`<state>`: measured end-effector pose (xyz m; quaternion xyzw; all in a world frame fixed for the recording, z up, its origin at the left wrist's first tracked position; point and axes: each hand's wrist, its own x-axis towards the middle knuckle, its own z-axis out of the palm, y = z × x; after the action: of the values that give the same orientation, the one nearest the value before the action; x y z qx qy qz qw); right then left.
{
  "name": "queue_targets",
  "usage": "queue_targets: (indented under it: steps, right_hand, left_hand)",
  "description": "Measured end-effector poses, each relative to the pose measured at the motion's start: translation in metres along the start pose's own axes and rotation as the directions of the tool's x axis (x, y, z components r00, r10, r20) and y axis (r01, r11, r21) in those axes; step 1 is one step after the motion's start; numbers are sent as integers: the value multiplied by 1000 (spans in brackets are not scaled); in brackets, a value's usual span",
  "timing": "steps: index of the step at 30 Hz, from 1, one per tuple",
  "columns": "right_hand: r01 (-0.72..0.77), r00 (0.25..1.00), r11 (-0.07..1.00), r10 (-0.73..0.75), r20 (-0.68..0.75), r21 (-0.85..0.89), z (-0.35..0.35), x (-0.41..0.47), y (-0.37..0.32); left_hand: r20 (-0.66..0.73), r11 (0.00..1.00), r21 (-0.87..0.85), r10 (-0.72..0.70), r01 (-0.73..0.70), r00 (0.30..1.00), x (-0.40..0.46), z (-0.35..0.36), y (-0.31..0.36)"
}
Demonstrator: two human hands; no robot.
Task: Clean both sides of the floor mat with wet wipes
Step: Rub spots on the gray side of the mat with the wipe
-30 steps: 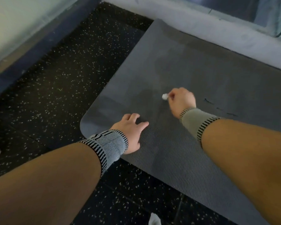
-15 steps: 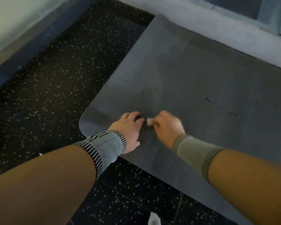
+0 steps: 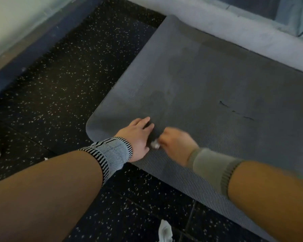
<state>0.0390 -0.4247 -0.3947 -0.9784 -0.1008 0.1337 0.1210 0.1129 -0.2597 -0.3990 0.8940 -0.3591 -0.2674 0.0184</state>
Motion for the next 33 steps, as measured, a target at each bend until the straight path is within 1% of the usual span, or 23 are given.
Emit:
queue_targets:
  steps: [2,3,4,5,6,8,10,11,13,15,16,17,19,21,22,23,24,26,27,28,30,31,33]
  right_hand:
    - [-264,953,964,261,-151,-1,-11,24,27]
    - [-411,888,912,405,-215,22,-13,30,34]
    - [-475,842,877,478,-252,75,-11,31,30]
    - [-463,849,882,470,-241,91,-5,26,15]
    - [-388,894,914,405,-194,121,4,18,-3]
    - [-135,986,977,149,-79,167,17,-11,-44]
    - [30,999,992,-31,6,126,14,-16,-39]
    - [24,1000,998,-23,-14,57,7,-6,-21]
    - [-230,969,973,228,-91,-19,-10,16,15]
    - [-501,846,866,492,-207,10,-14,22,35]
    - [-519,826,853,517,-226,53,-10,17,25]
    - [-461,858,883,469,-211,89,-3,8,6]
    - [-207,970,966,224,-96,154,17,-20,-44]
    - [16,999,987,-22,39,160,24,-36,-55]
    - [37,998,990,-44,47,135,18,-32,-45]
    - [-22,1000,995,21,12,100,13,-22,-31]
    - [-152,986,985,156,-55,81,9,-13,-18]
    - [-392,899,914,405,-165,108,7,-5,-8]
    - [-394,892,911,411,-186,124,10,-8,-17]
    - [-336,924,931,355,-144,143,15,-15,-35]
    - [-104,994,981,108,-17,162,27,-39,-69]
    - [-12,999,983,5,43,182,26,-45,-70]
    - [0,999,991,-6,48,133,16,-36,-45]
  left_hand:
    - [32,1000,-1,21,-21,999,-2,2,-3]
    - [50,999,0,32,-32,998,-2,3,-5]
    - [63,999,1,40,-40,997,-3,3,-7]
    - [70,999,-1,43,-43,997,-4,3,-7]
    - [66,999,-6,42,-41,997,-4,4,-7]
    - [61,999,-22,44,-43,997,-3,4,-6]
    - [60,999,-20,43,-41,997,-5,3,-4]
    - [48,999,-5,42,-41,998,-7,4,-5]
    - [-15,999,30,41,-40,999,-14,7,-6]
    - [-109,999,52,8,-3,994,-22,10,-7]
    - [-128,998,55,-6,13,992,-26,11,-7]
    - [-133,998,51,-15,22,991,-27,10,-8]
    - [-135,999,25,-18,21,991,-29,9,-11]
    - [-127,1000,9,-3,4,992,-29,9,-12]
    - [-115,1000,14,2,-1,993,-30,10,-14]
    - [-98,1000,29,9,-6,995,-30,11,-15]
    - [-77,999,50,15,-12,997,-31,13,-15]
    - [-46,996,82,22,-19,999,-32,16,-16]
    - [-33,996,84,22,-19,999,-33,18,-15]
    - [-26,997,79,20,-18,999,-34,19,-15]
    - [-17,998,68,18,-17,1000,-36,22,-14]
    - [-10,998,63,18,-17,1000,-37,23,-14]
    - [-15,998,61,14,-13,1000,-39,25,-12]
